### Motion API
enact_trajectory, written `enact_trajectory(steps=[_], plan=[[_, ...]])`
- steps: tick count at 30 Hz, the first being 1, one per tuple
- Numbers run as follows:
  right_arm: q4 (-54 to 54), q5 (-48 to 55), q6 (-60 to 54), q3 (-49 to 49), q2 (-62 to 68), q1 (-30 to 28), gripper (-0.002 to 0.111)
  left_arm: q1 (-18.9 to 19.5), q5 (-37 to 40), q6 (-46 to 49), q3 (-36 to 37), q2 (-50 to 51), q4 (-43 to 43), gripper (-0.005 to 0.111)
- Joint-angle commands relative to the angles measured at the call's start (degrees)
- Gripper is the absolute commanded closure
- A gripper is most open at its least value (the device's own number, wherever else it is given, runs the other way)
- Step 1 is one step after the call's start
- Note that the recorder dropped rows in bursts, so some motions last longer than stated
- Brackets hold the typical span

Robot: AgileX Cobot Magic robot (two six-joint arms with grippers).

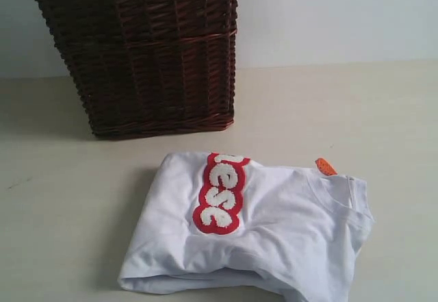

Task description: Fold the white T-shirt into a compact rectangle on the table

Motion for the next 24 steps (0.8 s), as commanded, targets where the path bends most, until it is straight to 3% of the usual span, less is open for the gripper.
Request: enact_trajectory(steps=[1,7,9,11,15,24], plan=[[0.07,-0.44,0.04,0.09,-0.29,-0.48,0.108,-0.31,-0.11,0.32,-0.03,-0.39,0.17,0.107],[-1.47,3.71,-0.09,0.91,-0.29,-0.48,0.108,-0.31,-0.11,0.32,-0.03,-0.39,0.17,0.107],[7.58,2.11,-4.99,2.53,-0.53,-0.48,0.108,-0.31,-0.11,0.32,-0.03,-0.39,0.17,0.107],[2.29,-0.42,-5.58,2.53,-2.75,-0.48,0.108,-0.31,-0.11,0.32,-0.03,-0.39,0.17,0.107],[2.65,-2.62,-5.43,2.53,-6.79,-0.48,0.108,-0.31,-0.11,0.32,-0.03,-0.39,0.17,0.107],[2.65,5.10,-6.48,2.53,-8.73,0.80,0.108,-0.31,-0.11,0.30,-0.03,-0.39,0.03,0.107]])
